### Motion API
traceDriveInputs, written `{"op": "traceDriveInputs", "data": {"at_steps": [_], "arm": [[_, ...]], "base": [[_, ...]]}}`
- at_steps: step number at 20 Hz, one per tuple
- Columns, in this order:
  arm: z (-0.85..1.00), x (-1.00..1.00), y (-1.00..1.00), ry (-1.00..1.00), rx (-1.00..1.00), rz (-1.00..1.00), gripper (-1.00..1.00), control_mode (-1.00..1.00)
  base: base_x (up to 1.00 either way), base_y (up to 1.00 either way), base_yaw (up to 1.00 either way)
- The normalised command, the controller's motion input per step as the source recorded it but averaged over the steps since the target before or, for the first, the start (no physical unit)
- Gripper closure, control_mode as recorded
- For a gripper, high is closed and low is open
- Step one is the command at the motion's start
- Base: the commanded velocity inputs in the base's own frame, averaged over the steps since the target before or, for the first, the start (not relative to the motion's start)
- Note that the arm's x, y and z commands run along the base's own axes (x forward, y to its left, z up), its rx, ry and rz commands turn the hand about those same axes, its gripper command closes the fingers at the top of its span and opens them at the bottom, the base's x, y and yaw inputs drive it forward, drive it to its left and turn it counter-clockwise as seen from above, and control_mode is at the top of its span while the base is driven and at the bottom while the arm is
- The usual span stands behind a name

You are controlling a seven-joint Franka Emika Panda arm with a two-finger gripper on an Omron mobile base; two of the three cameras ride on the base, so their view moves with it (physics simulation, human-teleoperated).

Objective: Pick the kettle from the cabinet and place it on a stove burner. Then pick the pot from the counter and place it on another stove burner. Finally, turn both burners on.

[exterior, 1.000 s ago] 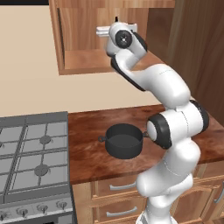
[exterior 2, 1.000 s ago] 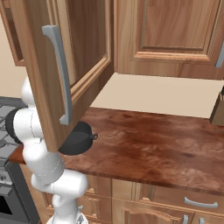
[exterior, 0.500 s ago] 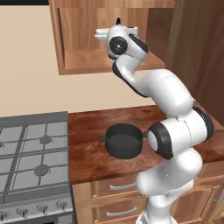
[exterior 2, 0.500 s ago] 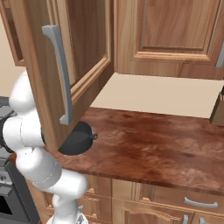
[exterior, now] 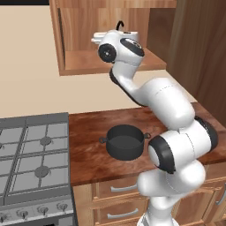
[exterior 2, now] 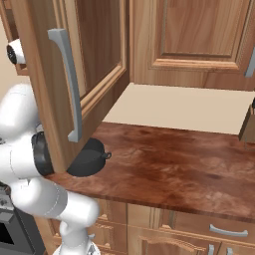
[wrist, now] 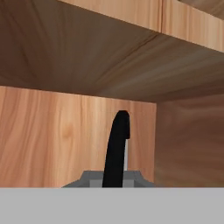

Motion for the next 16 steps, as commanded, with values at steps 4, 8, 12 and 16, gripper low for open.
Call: {"op": "traceDriveInputs", "data": {"at_steps": [4, 8, 12, 16], "arm": [[0.0, -0.43, 0.08, -0.02, 0.0, -0.13, 1.0, -1.0], [0.0, -0.47, 0.05, -0.03, 0.0, -0.13, 1.0, -1.0], [0.0, -0.5, 0.0, -0.05, 0.0, -0.11, 1.0, -1.0], [0.0, -0.57, 0.0, -0.05, 0.0, -0.11, 1.0, -1.0]], "base": [[0.0, 0.0, 0.0], [0.0, 0.0, 0.0], [0.0, 0.0, 0.0], [0.0, 0.0, 0.0]]}}
